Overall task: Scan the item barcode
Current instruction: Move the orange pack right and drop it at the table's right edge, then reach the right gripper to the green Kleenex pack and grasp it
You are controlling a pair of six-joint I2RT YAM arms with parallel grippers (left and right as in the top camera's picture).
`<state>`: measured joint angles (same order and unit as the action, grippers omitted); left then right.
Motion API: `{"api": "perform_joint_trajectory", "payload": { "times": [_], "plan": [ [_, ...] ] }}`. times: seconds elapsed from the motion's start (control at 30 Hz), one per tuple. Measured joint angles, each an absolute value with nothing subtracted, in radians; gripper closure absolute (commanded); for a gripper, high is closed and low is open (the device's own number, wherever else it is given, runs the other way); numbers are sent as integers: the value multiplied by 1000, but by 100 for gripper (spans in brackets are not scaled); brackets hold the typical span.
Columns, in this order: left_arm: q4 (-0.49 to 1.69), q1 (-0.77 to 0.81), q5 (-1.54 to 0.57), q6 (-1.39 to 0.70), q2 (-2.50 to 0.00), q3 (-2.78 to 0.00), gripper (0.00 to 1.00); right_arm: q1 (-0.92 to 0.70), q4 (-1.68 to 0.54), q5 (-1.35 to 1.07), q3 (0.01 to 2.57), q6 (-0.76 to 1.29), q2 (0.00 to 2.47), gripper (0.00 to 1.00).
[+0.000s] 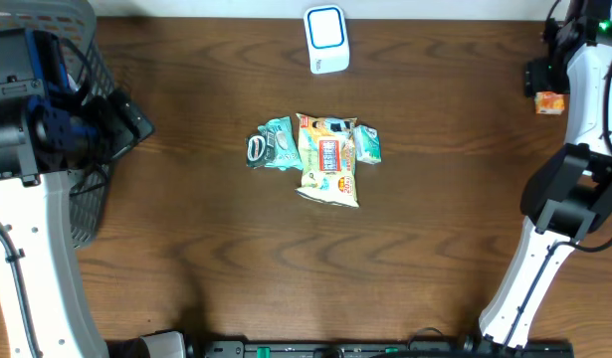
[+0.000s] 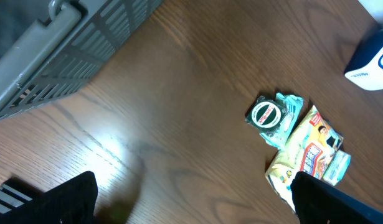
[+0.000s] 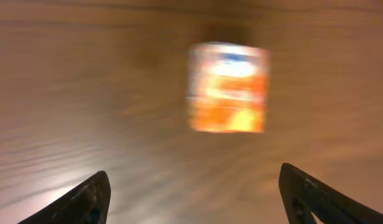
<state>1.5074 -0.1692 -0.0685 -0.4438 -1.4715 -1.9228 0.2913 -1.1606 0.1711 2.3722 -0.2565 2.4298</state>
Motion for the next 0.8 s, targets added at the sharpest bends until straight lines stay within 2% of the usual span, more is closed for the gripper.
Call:
{"api": "perform_joint_trajectory", "payload": {
  "times": [0.13,0.17,0.2,0.23,0.37,0.57,0.67,0.8],
  "plan": [
    [1508,-169,-69,-444,-1472,-1923,2,277,-1220,-134,2372,-253,2430,18],
    [1508,-169,-68,-444,-1472,-1923,2,272,-1245,-221,2372,-252,2430,21],
    [1508,-169,-69,-444,-1472,-1923,2,265,-1273,-305,2372,-250,2430,33],
    [1507,-169,-68,-444,-1472,-1923,2,252,-1305,-423,2372,-249,2430,38],
    [1508,-169,-68,-444,-1472,-1923,2,205,-1416,-607,2372,-242,2430,46],
    [1508,-169,-68,-444,-1472,-1923,2,98,-1470,-666,2332,-241,2428,63],
    [1508,-169,-69,-444,-1472,-1923,2,20,-1454,-635,2277,-233,2428,63],
    [1508,-169,-69,-444,-1472,-1923,2,-102,-1412,-539,2219,-180,2428,59]
  ]
}}
